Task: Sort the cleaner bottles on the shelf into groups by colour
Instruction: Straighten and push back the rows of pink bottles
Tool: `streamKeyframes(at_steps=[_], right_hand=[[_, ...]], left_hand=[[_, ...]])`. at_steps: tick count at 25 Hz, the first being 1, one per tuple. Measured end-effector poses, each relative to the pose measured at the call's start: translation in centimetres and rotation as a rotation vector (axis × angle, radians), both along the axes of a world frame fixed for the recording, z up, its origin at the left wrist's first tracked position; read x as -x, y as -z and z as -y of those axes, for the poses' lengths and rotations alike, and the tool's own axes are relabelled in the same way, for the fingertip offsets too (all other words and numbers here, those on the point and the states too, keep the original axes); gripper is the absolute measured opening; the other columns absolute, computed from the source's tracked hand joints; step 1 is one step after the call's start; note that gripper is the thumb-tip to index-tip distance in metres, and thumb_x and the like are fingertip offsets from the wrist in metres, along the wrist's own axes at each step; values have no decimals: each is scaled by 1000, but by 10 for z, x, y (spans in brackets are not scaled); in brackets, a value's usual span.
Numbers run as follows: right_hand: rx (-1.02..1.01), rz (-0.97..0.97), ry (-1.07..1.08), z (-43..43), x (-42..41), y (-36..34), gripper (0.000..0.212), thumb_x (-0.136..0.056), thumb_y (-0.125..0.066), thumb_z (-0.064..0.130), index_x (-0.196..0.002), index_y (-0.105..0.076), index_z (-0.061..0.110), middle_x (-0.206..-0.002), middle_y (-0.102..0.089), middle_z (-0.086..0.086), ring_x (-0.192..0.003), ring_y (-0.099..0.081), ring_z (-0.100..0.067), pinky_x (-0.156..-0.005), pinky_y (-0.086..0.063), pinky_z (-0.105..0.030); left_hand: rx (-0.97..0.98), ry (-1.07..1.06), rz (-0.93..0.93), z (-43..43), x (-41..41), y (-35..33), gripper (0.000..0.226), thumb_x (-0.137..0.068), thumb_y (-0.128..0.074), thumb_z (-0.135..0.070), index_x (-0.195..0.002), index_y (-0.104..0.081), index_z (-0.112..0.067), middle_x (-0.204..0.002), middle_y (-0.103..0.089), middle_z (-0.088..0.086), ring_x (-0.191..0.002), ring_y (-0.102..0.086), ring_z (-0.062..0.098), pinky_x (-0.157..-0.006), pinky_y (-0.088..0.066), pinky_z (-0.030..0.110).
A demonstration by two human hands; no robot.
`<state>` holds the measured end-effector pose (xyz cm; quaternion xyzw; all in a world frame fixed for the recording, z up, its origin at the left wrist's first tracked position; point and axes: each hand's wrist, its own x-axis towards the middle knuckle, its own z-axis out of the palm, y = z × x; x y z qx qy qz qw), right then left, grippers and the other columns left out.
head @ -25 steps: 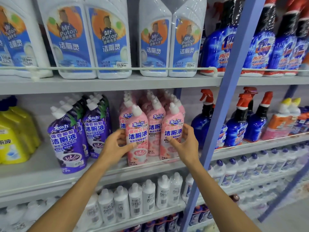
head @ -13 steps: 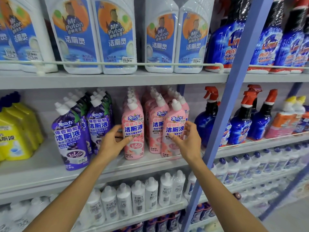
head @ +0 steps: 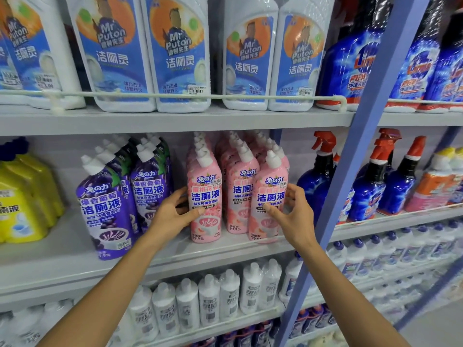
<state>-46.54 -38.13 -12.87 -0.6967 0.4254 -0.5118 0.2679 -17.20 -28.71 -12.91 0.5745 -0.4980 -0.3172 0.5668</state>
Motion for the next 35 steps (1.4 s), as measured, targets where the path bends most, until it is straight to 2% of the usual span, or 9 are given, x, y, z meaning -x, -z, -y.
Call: streamKeyframes(at_steps=[6, 9, 13, 16, 19, 21, 22, 31, 35], right_hand=[[16, -6, -1, 3, 0, 3, 73, -79, -86, 35, -139, -47, 19, -128, -65, 9, -114, -63, -9, -98, -55, -34], [27, -13, 0, 3, 0, 4, 73, -79, -86, 37, -139, -47, 19, -128, -65, 10, -114, -63, -9, -97, -56, -34], [15, -10, 1, 1, -4, 4, 73, -80, -86, 33, -139, -47, 18, -126, -63, 13, -112, -61, -1, -94, -54, -25], [17, 4, -5, -2, -5, 4, 71, -80, -86, 31, -139, -48, 18, -121, -61, 21, -109, -59, 10, -88, -50, -12], [14, 9, -12, -2, -5, 5, 70, -80, -86, 30, -138, -48, 19, -119, -58, 28, -108, -57, 15, -84, -48, -6], [9, 13, -16, -3, -5, 5, 70, -80, -86, 32, -138, -48, 20, -120, -59, 26, -109, -59, 11, -86, -50, -11], [8, 17, -18, -3, -6, 5, 71, -80, -86, 33, -138, -48, 20, -121, -61, 23, -109, -60, 8, -88, -51, -15], [5, -12, -26, 2, -3, 6, 71, -80, -87, 30, -138, -47, 19, -128, -62, 10, -111, -61, -1, -92, -54, -20], [-1, -21, -39, 2, -1, 6, 71, -81, -86, 29, -139, -47, 18, -129, -62, 8, -112, -61, 0, -86, -51, -11]], left_hand=[[44, -54, 36, 2, 8, 5, 63, -82, -82, -13, -139, -55, -21, -122, -70, -8, -102, -71, 3, -89, -59, 30], [39, -129, 101, 3, 15, 9, 60, -77, -86, -13, -130, -60, -20, -108, -71, -14, -93, -72, -1, -81, -59, 22], [36, -192, 147, 8, 15, 20, 43, -75, -88, -18, -113, -67, -16, -103, -76, -6, -91, -74, 8, -84, -62, 38], [26, -209, 183, 7, 12, 23, 43, -76, -88, -25, -113, -69, -18, -105, -77, -4, -91, -75, 9, -83, -63, 41], [29, -234, 209, 6, 17, 21, 43, -78, -86, -25, -115, -68, -16, -106, -76, -4, -88, -73, 5, -77, -62, 30], [32, -242, 211, 6, 20, 21, 43, -79, -85, -23, -117, -67, -13, -104, -74, -5, -86, -70, 0, -69, -58, 17], [34, -243, 209, 6, 20, 21, 43, -80, -85, -23, -118, -67, -13, -104, -74, -4, -86, -71, 0, -68, -57, 15], [20, -216, 222, 2, 11, 21, 41, -78, -86, -25, -114, -68, -17, -105, -77, -2, -87, -75, 12, -80, -63, 44], [12, -222, 228, 1, 10, 22, 43, -78, -87, -27, -115, -67, -17, -107, -76, -2, -89, -75, 13, -81, -63, 45]])
